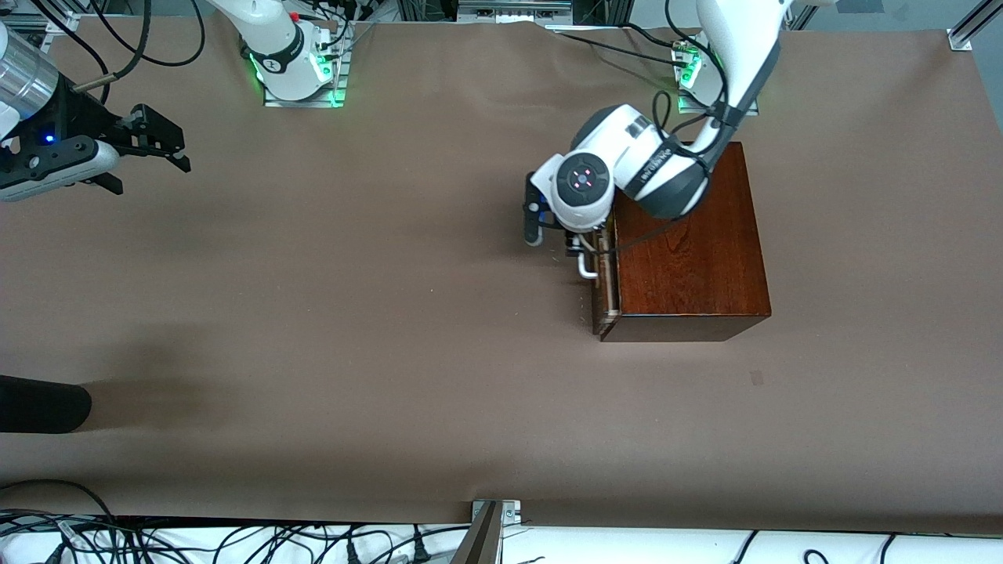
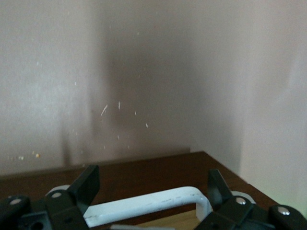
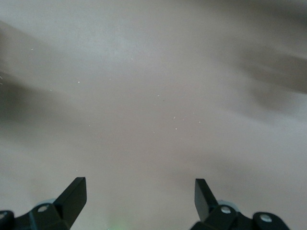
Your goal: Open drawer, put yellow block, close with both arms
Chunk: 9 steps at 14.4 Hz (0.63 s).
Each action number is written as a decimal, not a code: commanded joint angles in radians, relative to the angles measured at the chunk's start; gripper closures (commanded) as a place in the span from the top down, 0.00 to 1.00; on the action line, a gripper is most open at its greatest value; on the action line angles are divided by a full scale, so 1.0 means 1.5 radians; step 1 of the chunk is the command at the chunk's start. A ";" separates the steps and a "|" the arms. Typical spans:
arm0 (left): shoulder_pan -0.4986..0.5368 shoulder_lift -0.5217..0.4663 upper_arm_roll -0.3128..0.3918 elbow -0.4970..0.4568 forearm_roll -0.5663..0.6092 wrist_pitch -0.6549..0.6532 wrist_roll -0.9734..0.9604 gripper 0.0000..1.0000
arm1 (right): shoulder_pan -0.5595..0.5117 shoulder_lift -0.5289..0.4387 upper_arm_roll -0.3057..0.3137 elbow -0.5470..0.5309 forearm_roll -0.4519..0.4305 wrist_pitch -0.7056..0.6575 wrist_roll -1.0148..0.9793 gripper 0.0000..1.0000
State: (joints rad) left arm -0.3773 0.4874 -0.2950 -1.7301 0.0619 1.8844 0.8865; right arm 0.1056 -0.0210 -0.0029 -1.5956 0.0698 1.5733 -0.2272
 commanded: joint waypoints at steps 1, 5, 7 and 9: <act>0.006 -0.019 0.026 -0.017 0.031 -0.042 0.010 1.00 | -0.004 -0.005 0.003 -0.006 -0.005 0.017 0.010 1.00; 0.007 -0.046 0.025 -0.008 0.019 -0.042 0.003 1.00 | -0.003 -0.003 0.003 -0.006 -0.005 0.017 0.006 1.00; 0.008 -0.081 0.027 0.020 0.018 -0.043 0.003 1.00 | -0.003 -0.007 0.004 -0.005 -0.005 0.015 0.004 1.00; 0.016 -0.140 0.057 0.024 0.018 -0.043 -0.001 1.00 | -0.003 -0.007 0.004 -0.002 -0.002 0.014 0.002 1.00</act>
State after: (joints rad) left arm -0.3728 0.3910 -0.2496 -1.6807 0.0707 1.8502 0.8856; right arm 0.1058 -0.0199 -0.0025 -1.5955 0.0698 1.5921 -0.2272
